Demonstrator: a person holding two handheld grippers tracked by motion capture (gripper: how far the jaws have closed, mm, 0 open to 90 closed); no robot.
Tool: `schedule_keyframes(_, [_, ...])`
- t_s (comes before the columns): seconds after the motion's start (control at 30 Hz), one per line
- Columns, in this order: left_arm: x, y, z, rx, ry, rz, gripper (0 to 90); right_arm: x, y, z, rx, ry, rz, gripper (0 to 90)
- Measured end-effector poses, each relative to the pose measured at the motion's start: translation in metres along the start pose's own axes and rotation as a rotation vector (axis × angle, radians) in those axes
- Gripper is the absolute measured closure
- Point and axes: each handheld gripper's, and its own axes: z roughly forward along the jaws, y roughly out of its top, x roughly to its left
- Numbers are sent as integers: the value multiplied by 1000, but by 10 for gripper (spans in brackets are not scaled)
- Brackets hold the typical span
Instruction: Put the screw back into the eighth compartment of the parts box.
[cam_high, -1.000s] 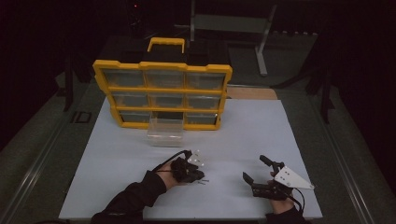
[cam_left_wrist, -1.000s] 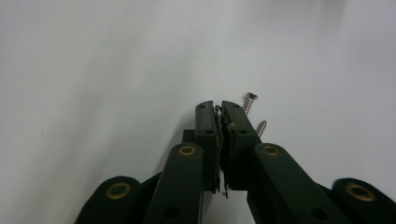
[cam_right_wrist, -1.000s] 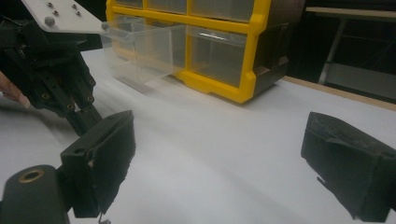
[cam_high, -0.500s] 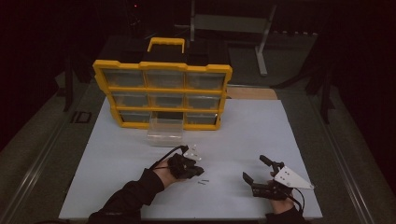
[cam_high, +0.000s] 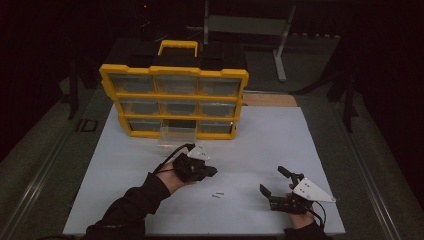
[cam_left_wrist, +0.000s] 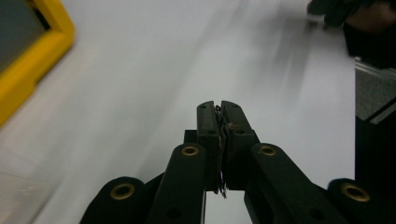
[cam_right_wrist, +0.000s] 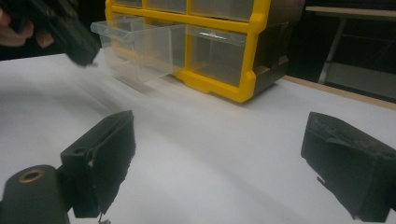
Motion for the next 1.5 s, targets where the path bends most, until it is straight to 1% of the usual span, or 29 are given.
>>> schedule_keyframes(0.03, [4, 7, -11, -19, 21, 3, 872, 0, 0, 0, 0, -1, -1, 102])
schedule_keyframes(0.13, [8, 12, -21, -41, 37, -1, 872, 0, 0, 0, 2, -1, 2, 102])
schedule_keyframes(0.2, [8, 12, -21, -41, 37, -1, 872, 0, 0, 0, 2, 0, 3, 102])
schedule_keyframes(0.23, [13, 18, -33, -62, 60, -9, 872, 0, 0, 0, 1, 0, 4, 102])
schedule_keyframes(0.37, [18, 25, -43, -74, 87, -5, 872, 0, 0, 0, 1, 2, 4, 102])
schedule_keyframes(0.4, [18, 25, -43, -74, 87, -5, 872, 0, 0, 0, 1, 2, 4, 102])
schedule_keyframes(0.43, [20, 27, -47, -81, 100, -8, 872, 0, 0, 0, 1, 2, 4, 102])
schedule_keyframes(0.53, [24, 30, -55, -96, 118, -14, 872, 0, 0, 0, 1, 1, 4, 102])
schedule_keyframes(0.6, [26, 31, -59, -101, 141, -12, 872, 0, 0, 1, 2, 1, 5, 102])
schedule_keyframes(0.7, [31, 31, -67, -114, 167, -25, 872, 0, 0, 1, 1, 1, 2, 102])
schedule_keyframes(0.73, [32, 31, -69, -120, 171, -31, 872, 0, 0, 1, 1, 1, 4, 101])
schedule_keyframes(0.77, [34, 30, -72, -124, 186, -34, 872, 0, 0, 1, 2, 1, 5, 102])
schedule_keyframes(0.9, [40, 26, -80, -143, 226, -61, 872, 0, -1, 1, 2, 1, 3, 102])
schedule_keyframes(0.97, [41, 26, -81, -143, 232, -66, 872, 0, -1, 1, 1, 1, 3, 102])
schedule_keyframes(1.0, [43, 23, -84, -143, 266, -72, 872, 0, -1, 1, 2, 1, 3, 101])
schedule_keyframes(1.1, [46, 18, -88, -144, 297, -84, 872, 0, -1, 1, 3, 1, 5, 102])
schedule_keyframes(1.17, [48, 14, -89, -148, 317, -101, 871, 0, -1, 1, 3, 2, 6, 102])
schedule_keyframes(1.2, [50, 12, -90, -151, 323, -116, 872, 0, -1, 1, 4, 1, 4, 102])
schedule_keyframes(1.33, [58, 3, -92, -145, 351, -160, 872, 0, -1, 2, 4, 1, 4, 102])
schedule_keyframes(1.37, [59, 0, -92, -141, 364, -169, 871, 0, -1, 2, 5, 2, 3, 102])
schedule_keyframes(1.4, [61, -2, -92, -138, 365, -180, 871, 0, -1, 2, 5, 1, 3, 102])
schedule_keyframes(1.47, [64, -6, -92, -136, 383, -194, 872, 0, -1, 2, 6, 1, 3, 102])
schedule_keyframes(1.5, [66, -8, -92, -135, 383, -206, 872, 0, -1, 2, 6, 0, 3, 102])
